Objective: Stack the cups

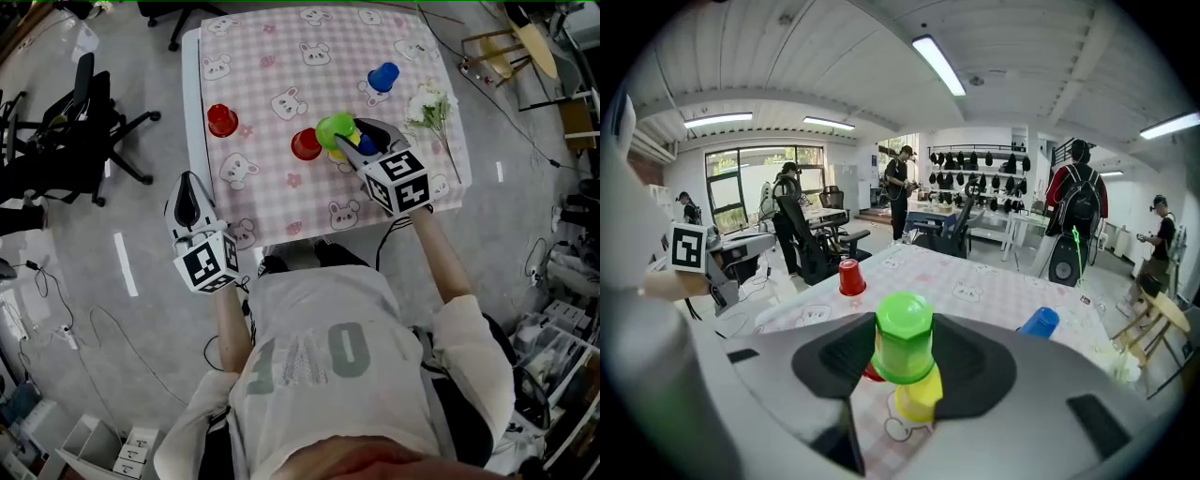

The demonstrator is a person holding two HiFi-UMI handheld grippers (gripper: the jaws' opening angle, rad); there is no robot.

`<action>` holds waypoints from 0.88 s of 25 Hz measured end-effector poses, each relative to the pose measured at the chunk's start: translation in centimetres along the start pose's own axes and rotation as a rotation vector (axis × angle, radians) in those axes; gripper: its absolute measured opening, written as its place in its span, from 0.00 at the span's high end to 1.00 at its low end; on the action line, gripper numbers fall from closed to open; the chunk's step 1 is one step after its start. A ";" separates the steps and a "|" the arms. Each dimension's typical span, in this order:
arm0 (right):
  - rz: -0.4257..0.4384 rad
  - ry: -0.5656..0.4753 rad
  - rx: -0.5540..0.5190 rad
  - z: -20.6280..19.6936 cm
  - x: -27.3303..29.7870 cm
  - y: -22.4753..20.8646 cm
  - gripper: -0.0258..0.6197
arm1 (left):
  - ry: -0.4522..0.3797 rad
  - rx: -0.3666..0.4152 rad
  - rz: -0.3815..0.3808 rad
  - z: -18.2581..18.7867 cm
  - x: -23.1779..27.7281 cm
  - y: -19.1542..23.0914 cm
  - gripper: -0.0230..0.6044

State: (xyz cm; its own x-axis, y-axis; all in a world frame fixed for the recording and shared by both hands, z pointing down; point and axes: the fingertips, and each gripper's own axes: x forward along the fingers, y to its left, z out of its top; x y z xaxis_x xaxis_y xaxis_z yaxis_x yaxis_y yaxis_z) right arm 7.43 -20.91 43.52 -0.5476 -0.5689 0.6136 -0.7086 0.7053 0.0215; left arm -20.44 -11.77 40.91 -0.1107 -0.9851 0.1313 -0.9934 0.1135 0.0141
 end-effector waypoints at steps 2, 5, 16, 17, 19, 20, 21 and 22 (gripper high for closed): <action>0.003 0.005 -0.005 -0.3 0.1 0.2 0.65 | 0.000 -0.001 0.003 -0.1 -0.1 0.0 0.92; 0.001 0.010 -0.016 -0.7 0.2 0.4 0.65 | 0.003 -0.002 0.004 -0.3 -0.3 0.0 0.92; 0.020 -0.013 0.036 0.2 0.4 0.4 0.65 | 0.007 -0.005 -0.003 -0.1 0.2 0.0 0.92; 0.020 -0.023 0.046 0.5 0.1 0.3 0.65 | 0.005 -0.007 -0.006 0.0 0.2 0.0 0.92; 0.011 -0.050 0.057 1.0 -0.6 -0.1 0.65 | -0.001 -0.005 -0.011 0.0 0.2 -0.2 0.92; 0.004 -0.065 0.059 1.4 -1.0 -0.4 0.65 | -0.004 -0.003 -0.014 0.1 0.3 -0.3 0.92; -0.002 -0.078 0.060 1.7 -1.4 -0.8 0.65 | -0.006 -0.001 -0.015 0.1 0.3 -0.4 0.92; -0.010 -0.088 0.059 2.1 -1.7 -1.3 0.65 | -0.007 0.001 -0.016 0.2 0.4 -0.5 0.92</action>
State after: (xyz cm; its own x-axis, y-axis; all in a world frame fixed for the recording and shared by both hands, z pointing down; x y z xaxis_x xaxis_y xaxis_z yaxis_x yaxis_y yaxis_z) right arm 8.36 -21.76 40.77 -0.5754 -0.6125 0.5420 -0.7378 0.6747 -0.0209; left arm -19.95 -12.27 40.79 -0.0952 -0.9877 0.1244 -0.9951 0.0978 0.0154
